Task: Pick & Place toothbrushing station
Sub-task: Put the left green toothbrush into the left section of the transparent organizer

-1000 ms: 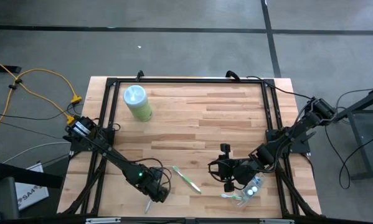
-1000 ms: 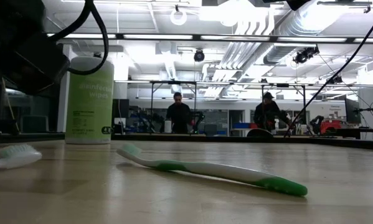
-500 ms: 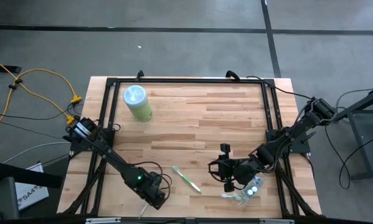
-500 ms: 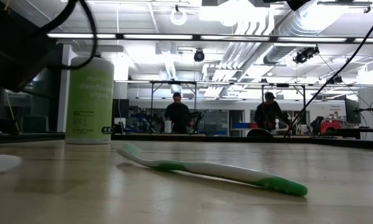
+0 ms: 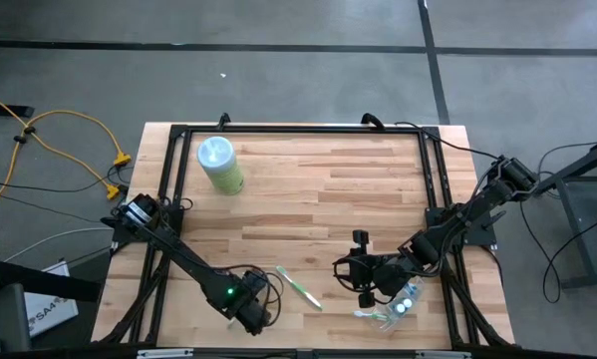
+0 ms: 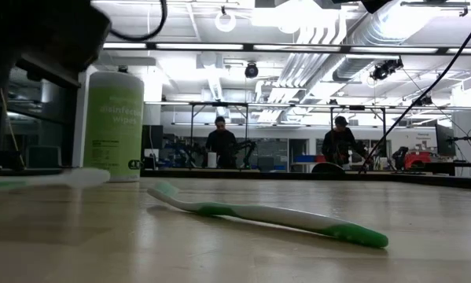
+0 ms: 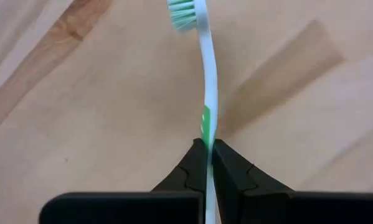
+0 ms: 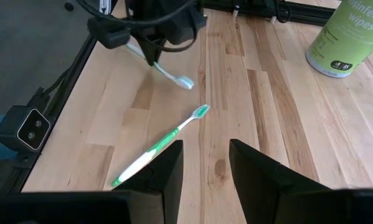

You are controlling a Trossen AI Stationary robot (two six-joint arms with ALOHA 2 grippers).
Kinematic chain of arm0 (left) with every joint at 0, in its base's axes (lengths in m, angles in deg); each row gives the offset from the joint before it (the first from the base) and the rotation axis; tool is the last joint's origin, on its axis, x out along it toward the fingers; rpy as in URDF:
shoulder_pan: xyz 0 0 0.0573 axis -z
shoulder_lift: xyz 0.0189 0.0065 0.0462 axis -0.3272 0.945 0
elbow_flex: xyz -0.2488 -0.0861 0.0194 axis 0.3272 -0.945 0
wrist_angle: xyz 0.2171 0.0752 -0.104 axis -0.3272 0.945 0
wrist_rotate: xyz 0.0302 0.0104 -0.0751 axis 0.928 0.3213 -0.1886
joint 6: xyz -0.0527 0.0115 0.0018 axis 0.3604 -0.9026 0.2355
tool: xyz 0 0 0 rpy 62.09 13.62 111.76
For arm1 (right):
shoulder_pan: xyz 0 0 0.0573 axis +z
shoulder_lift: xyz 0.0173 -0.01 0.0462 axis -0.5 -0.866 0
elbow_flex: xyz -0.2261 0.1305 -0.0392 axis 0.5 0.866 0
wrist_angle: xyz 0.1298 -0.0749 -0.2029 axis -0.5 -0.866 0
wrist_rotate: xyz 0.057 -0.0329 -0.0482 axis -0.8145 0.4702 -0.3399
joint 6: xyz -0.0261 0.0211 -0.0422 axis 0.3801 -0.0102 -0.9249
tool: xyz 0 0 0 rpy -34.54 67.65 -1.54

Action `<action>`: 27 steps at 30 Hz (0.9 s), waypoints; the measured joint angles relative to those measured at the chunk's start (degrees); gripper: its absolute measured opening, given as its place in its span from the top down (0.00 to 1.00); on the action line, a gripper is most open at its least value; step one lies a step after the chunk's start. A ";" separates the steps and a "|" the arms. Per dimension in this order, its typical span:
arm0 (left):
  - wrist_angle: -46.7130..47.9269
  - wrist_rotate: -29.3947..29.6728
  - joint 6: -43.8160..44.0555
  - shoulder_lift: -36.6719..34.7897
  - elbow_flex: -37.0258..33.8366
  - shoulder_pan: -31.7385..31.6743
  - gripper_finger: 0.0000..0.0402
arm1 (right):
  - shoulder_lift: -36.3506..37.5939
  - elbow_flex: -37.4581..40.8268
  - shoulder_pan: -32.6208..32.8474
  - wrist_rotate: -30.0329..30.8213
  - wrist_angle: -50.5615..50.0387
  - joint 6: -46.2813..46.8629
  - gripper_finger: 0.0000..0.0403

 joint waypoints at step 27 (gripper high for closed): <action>7.58 44.32 -30.85 -0.34 20.40 4.11 0.99 | 0.00 0.00 0.02 -1.70 7.37 -0.85 0.70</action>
